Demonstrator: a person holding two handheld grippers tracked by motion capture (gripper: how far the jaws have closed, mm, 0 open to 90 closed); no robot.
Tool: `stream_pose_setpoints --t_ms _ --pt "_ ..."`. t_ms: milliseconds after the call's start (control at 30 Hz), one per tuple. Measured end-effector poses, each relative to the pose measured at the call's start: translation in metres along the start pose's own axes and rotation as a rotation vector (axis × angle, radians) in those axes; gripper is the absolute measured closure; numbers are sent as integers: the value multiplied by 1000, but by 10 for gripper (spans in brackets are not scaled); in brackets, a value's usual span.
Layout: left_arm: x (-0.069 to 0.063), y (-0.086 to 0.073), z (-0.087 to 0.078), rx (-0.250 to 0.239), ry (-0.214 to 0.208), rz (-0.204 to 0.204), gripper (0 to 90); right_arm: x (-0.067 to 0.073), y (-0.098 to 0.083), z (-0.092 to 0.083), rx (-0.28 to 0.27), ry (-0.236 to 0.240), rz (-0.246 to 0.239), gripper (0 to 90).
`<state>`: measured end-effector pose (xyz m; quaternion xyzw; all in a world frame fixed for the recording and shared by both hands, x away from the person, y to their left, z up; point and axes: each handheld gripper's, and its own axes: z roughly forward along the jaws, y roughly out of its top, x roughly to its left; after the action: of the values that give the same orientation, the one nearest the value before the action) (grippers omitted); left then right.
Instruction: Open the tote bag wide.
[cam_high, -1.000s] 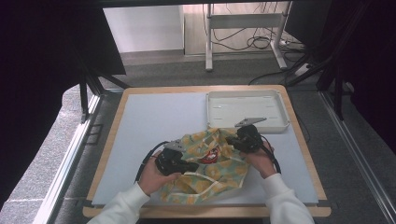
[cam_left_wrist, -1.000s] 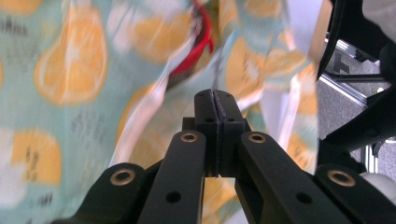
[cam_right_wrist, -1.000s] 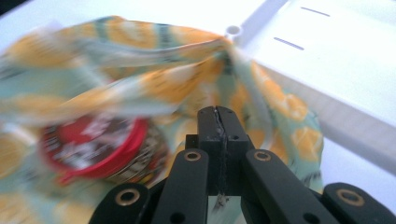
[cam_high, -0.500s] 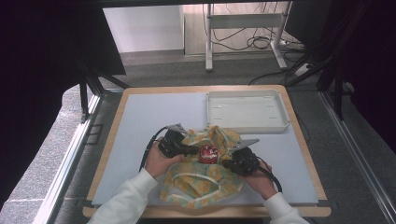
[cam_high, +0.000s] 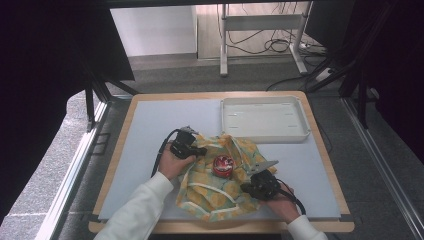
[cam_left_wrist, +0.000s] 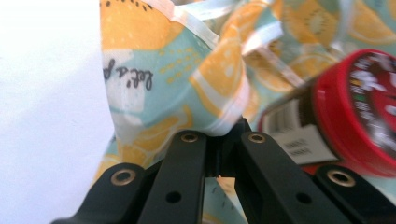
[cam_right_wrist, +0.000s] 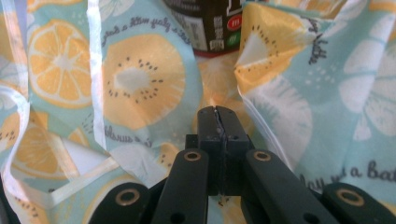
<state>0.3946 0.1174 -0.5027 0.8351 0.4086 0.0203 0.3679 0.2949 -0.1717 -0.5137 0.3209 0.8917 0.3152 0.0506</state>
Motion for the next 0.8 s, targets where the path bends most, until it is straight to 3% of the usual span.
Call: stream_pose_setpoints --t_ms 300,500,667,800 --pt "18 -1 17 45 26 -47 900 -1 -10 -3 -5 24 -2 887" --pt "21 -4 23 54 19 -61 900 -1 -11 -3 -7 26 -7 887" --pt "14 -4 9 11 -4 -35 900 -1 -7 -9 -37 17 -9 886" --pt "1 -5 -13 -39 -33 13 900 -1 -2 -19 -82 15 -6 886"
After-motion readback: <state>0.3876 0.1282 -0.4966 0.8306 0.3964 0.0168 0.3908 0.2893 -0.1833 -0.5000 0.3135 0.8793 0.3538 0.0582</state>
